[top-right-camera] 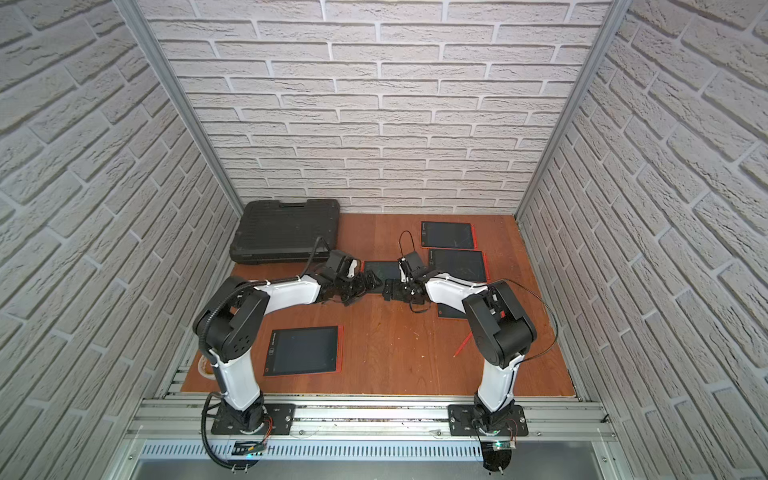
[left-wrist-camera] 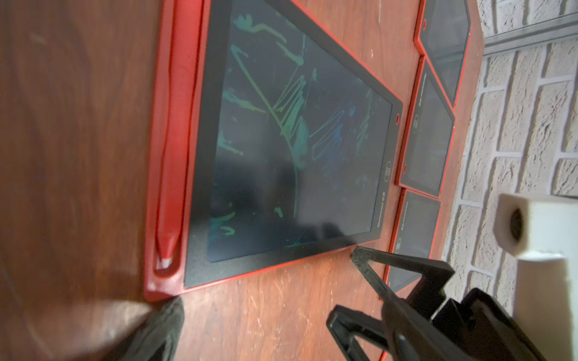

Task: Place the stylus back onto the writing tablet
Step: Move the writing tablet to the center of the board.

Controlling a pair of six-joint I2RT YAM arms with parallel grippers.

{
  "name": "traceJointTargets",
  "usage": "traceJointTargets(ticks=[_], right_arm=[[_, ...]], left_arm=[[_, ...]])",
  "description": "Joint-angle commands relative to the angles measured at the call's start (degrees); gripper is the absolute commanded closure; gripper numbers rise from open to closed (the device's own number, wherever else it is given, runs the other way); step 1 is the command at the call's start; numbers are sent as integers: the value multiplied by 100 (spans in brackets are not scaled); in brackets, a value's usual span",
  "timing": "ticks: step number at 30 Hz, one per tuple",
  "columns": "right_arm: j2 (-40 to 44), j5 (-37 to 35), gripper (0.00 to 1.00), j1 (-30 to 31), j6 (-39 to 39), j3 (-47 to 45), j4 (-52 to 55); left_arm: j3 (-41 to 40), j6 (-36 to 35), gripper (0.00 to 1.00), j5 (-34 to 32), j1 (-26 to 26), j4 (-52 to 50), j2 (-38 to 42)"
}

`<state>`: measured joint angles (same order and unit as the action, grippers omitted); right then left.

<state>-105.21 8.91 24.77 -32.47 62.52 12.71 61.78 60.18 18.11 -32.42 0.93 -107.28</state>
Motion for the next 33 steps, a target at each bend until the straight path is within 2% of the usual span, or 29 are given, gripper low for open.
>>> traceJointTargets(ticks=[1, 14, 23, 33], right_arm=[[-216, 98, 8, -133, 112, 230, 54], [-773, 139, 8, -328, 171, 1100, 271], [-1166, 147, 8, -351, 212, 1423, 355], [-1221, 223, 8, -383, 267, 1567, 329]], left_arm=[[102, -100, 2, -156, 121, -229, -275], [708, -174, 2, -32, 287, -207, -883], [1071, -264, 2, -5, 442, -295, -1193], [1332, -369, 2, 165, 518, -216, -1328]])
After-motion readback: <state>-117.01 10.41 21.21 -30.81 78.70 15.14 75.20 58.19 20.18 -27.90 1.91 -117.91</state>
